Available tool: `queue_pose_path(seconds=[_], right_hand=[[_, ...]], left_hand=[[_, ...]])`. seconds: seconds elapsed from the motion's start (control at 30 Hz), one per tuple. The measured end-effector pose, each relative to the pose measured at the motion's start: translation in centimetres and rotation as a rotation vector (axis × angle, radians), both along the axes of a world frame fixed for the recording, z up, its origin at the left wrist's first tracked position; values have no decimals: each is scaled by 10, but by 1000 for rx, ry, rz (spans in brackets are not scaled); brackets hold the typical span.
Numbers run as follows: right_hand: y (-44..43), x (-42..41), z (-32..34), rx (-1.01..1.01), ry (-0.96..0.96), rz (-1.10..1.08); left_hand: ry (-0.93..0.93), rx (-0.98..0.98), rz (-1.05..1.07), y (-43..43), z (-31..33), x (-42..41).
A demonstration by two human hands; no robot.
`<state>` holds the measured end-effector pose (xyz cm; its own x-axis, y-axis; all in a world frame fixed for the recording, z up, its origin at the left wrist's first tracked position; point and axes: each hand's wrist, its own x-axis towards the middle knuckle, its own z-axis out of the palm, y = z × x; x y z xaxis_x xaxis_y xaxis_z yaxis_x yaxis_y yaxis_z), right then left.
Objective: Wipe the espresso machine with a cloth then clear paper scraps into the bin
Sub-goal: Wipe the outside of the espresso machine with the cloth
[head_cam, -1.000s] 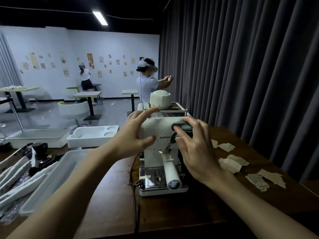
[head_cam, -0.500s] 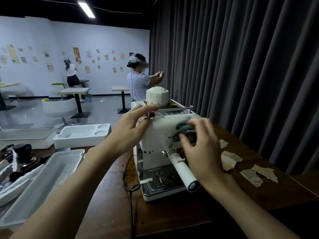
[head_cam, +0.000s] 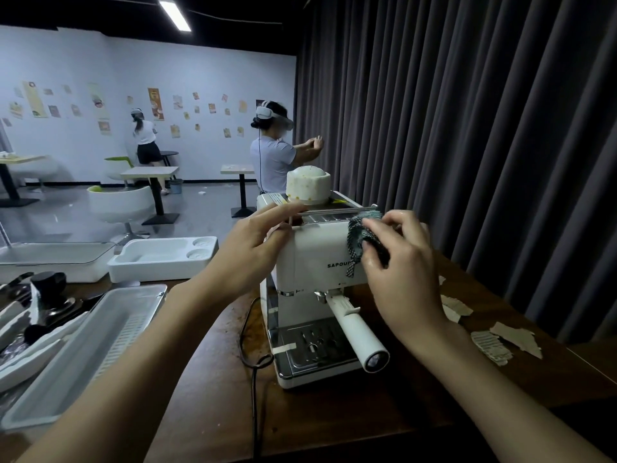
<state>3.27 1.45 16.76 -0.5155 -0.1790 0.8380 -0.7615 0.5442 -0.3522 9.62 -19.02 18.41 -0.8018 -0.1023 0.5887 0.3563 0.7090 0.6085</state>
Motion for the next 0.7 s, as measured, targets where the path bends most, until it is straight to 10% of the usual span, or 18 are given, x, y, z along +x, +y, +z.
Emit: queue_pose_path(seconds=[0.23,0.7], right_hand=[[-45,35,3,254,194,182],[-8,6,-11,-12,43,201]], left_hand=[[13,140,-61,5,1,3],[-41,26,3,6,0,10]])
